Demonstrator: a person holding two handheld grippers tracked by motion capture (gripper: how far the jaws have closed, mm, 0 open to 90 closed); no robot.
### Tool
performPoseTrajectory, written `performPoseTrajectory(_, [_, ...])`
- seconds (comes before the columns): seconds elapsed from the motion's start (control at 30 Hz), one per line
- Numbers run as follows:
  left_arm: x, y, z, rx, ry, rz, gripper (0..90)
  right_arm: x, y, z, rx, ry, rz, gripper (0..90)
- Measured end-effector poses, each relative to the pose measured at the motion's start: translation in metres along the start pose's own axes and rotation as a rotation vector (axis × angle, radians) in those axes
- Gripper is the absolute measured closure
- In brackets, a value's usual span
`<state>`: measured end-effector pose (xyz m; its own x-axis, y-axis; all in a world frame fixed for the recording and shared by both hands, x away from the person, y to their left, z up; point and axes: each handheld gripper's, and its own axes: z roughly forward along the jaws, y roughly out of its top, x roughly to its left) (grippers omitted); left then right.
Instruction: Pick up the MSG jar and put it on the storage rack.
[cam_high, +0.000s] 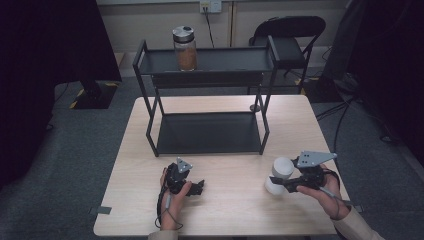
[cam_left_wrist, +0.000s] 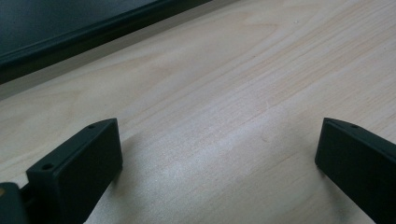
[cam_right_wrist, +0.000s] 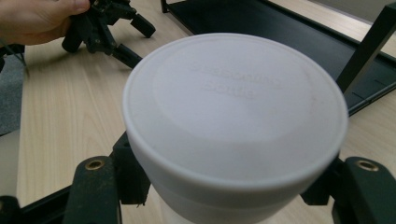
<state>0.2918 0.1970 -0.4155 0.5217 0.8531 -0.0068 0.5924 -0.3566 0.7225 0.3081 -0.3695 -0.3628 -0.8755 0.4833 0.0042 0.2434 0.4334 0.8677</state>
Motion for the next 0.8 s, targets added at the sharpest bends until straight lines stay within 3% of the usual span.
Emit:
performPoseTrajectory(0.23, [0.0, 0.0, 0.0, 0.0, 0.0, 0.0, 0.0, -0.007, 0.008, 0.013, -0.015, 0.001, 0.035, 34.2])
performPoseTrajectory(0.8, [0.0, 0.0, 0.0, 0.0, 0.0, 0.0, 0.0, -0.022, 0.04, 0.03, -0.017, -0.011, 0.051, 34.2])
